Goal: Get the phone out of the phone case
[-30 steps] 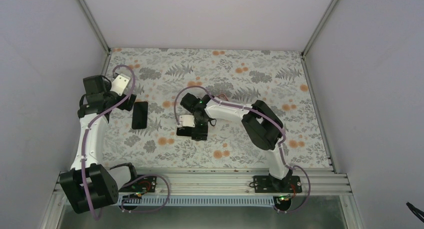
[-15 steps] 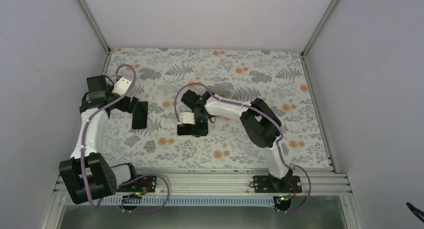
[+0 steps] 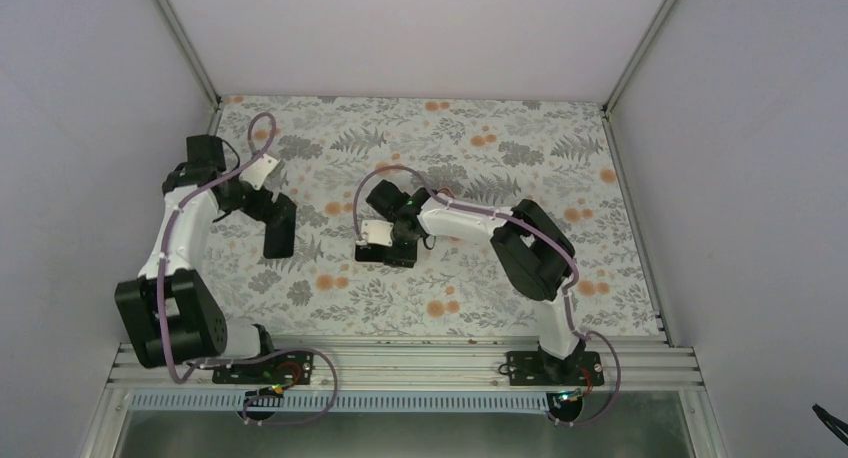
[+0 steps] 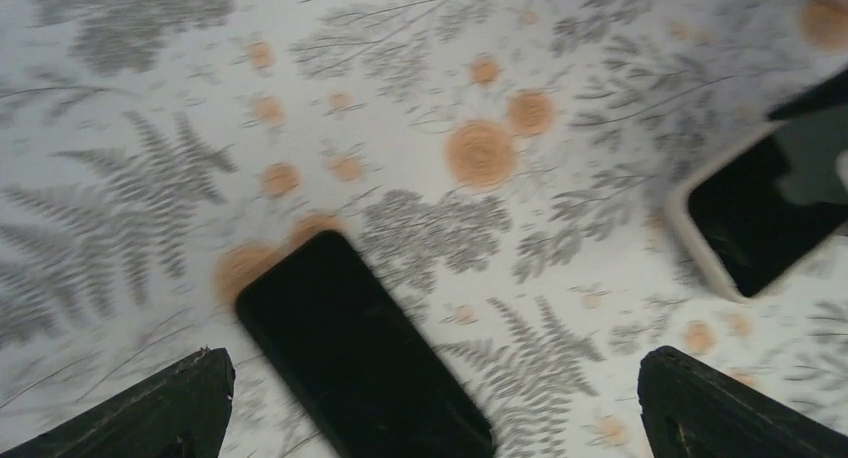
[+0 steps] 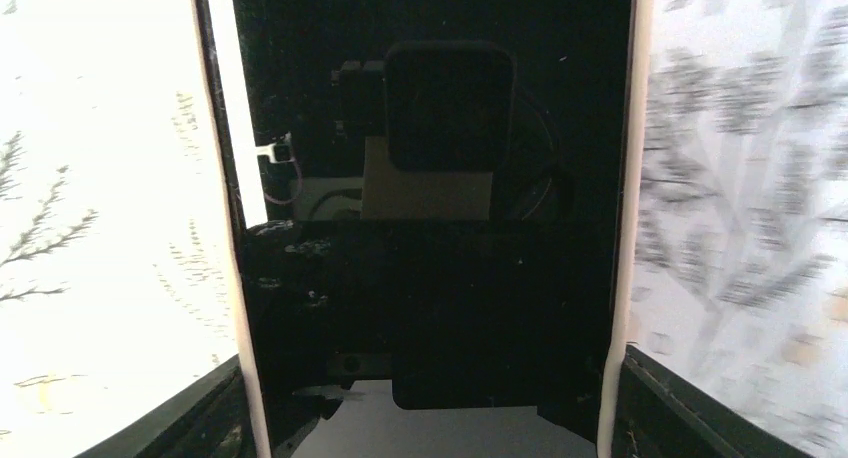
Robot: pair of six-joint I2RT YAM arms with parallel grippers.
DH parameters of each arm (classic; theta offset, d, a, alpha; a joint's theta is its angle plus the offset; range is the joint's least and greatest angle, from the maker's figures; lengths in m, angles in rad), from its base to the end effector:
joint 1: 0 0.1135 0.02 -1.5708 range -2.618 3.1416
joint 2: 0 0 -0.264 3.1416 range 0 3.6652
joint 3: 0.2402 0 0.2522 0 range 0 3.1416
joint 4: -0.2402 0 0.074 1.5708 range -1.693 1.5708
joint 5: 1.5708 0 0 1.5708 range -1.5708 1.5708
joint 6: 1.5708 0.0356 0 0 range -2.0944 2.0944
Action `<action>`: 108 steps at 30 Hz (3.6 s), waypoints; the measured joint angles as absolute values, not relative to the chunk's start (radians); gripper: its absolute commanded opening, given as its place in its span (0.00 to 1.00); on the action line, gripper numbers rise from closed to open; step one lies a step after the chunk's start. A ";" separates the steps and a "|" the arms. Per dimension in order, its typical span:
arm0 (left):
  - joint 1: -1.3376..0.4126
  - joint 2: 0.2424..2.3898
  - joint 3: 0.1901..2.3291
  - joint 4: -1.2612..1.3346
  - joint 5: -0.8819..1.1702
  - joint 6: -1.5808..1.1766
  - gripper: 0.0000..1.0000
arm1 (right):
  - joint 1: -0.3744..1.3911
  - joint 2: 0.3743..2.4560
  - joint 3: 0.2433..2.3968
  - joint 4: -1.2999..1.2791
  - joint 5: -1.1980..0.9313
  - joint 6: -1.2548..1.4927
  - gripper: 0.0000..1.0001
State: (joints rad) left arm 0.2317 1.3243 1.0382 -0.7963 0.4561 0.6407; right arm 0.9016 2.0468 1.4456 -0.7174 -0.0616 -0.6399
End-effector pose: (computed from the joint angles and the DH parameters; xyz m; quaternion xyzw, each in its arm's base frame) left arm 0.2540 0.0438 0.2644 0.2455 0.9144 -0.0993 0.3062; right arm 0.2491 0.3184 0.1530 -0.6936 0.7087 0.0467 0.1206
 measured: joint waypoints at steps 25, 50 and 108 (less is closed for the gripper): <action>0.109 1.785 1.428 -1.318 0.913 0.682 0.78 | 0.963 1.995 1.677 -0.473 0.168 -0.650 0.63; 0.109 1.789 1.434 -1.344 0.999 0.754 0.02 | 0.971 2.051 1.798 -0.560 0.081 -0.641 1.00; -0.062 1.308 1.296 -1.332 0.670 1.033 0.02 | 0.693 2.243 2.146 -1.255 -0.604 -0.784 0.92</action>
